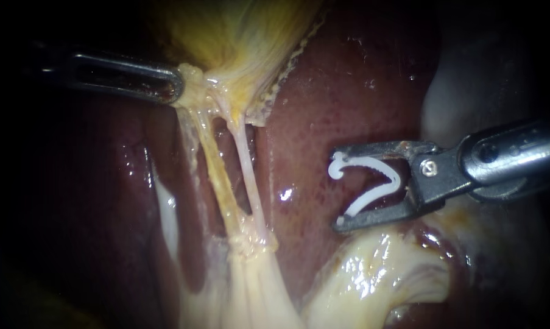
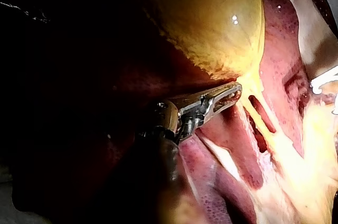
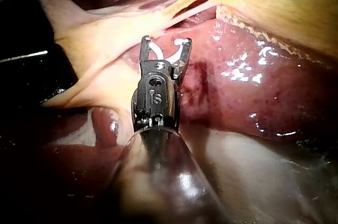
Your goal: Clipping first clip left tube
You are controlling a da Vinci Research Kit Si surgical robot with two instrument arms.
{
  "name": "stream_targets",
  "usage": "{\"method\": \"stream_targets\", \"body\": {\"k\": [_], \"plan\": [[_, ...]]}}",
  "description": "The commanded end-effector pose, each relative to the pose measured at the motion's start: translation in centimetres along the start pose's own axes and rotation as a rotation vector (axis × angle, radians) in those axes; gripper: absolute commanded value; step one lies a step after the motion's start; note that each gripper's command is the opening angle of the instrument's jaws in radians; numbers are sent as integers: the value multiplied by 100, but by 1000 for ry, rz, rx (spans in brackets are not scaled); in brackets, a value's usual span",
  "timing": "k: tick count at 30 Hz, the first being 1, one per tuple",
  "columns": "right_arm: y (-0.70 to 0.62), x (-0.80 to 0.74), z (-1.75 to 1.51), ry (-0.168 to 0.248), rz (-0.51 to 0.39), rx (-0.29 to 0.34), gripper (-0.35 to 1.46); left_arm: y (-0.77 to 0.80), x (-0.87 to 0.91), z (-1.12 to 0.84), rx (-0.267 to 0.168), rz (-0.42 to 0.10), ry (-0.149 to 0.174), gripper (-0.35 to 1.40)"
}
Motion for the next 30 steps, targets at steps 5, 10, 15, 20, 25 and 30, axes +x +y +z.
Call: {"method": "stream_targets", "body": {"k": [5, 10, 15, 20, 25, 30], "plan": [[0, 1, 2, 0, 1, -1, 49, 0, 0, 0, 4, 0, 1, -35], [-2, 7, 8, -1, 2, -4, 50, 0, 0, 0, 4, 0, 1, -35], [-4, 14, 18, 2, 52, 4, 50, -1, 1, 0, 7, 0, 2, -35], [-6, 20, 31, 7, 134, 52, 50, -1, 1, 0, 6, 1, 2, -35], [-9, 21, 49, 18, 193, 95, 50, -1, 1, 1, 6, 1, 2, -35], [-10, 20, 69, 39, 250, 114, 50, -2, 1, 1, 6, 1, 2, -35]]}}
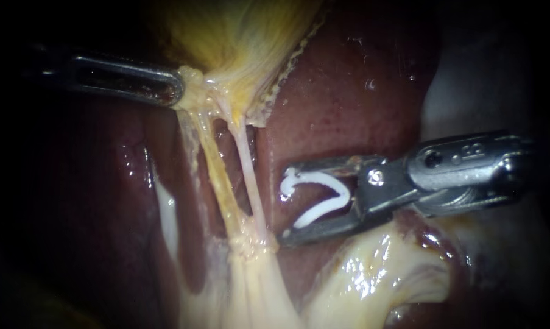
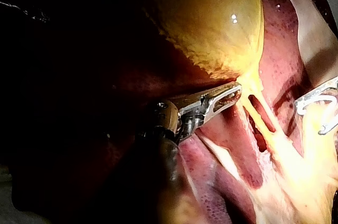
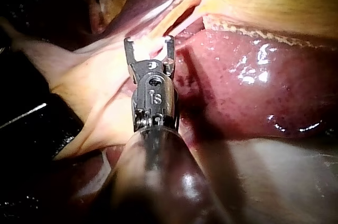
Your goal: Clipping first clip left tube
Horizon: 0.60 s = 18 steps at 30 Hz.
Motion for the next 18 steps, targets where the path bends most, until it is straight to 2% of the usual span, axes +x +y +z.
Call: {"method": "stream_targets", "body": {"k": [1, 18], "plan": [[1, 0, 4, 3, 6, 0, 50, 0, 0, 0, 0, 0, 0, -35], [20, -18, 49, 21, 84, 65, 50, -1, 1, 1, 2, 1, 0, -35]]}}
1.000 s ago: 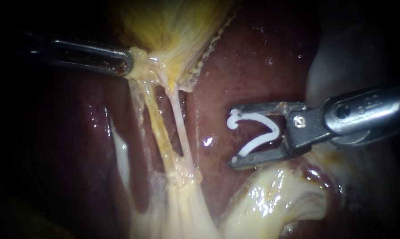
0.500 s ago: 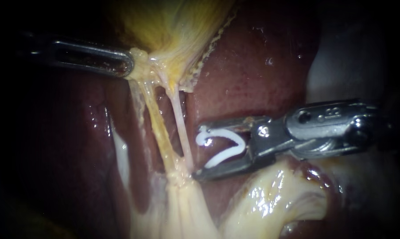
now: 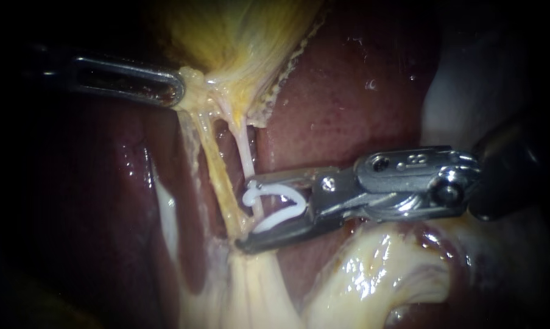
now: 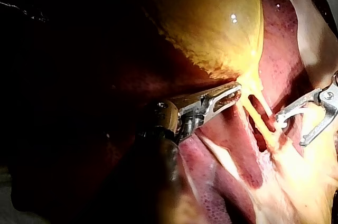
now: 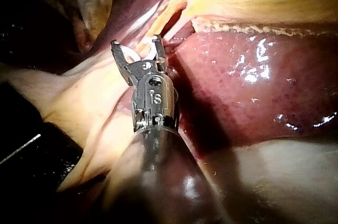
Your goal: Clipping first clip left tube
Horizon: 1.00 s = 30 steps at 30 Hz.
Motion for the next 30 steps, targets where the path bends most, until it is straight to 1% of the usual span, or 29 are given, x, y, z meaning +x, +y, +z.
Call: {"method": "stream_targets", "body": {"k": [1, 7, 12, 15, 22, 30], "plan": [[2, -1, 1, -3, 2, 7, 49, 0, 0, 0, 0, -1, 0, -35], [10, -10, 8, 1, 21, 50, 47, 0, 0, 0, 0, 0, 0, -35], [15, -14, 14, 3, 34, 84, 45, -1, 0, 0, 0, 0, 0, -35], [20, -18, 17, 2, 38, 82, 45, -1, 0, 0, 0, 0, 0, -35], [37, -27, 12, 2, 47, 80, 45, -1, 0, 0, 3, 0, 1, -35], [50, -35, 15, 6, 60, 81, 45, -1, 0, 1, 3, 0, 1, -35]]}}
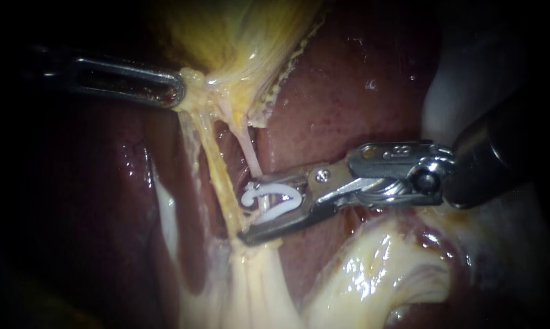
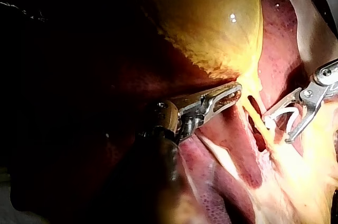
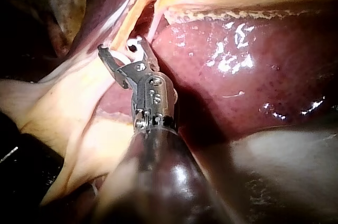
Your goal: Clipping first clip left tube
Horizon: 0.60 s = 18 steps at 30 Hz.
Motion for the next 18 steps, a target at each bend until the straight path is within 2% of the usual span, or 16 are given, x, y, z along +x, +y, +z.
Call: {"method": "stream_targets", "body": {"k": [1, 11, 18], "plan": [[1, -1, 0, 2, 5, 1, 45, 0, 0, 0, 0, 0, 0, -35], [16, -3, 4, 41, 37, 15, 45, 0, 1, 2, 2, 1, 1, -35], [31, -10, 7, 49, 44, 16, 45, 0, 2, 2, 2, 1, 1, -35]]}}
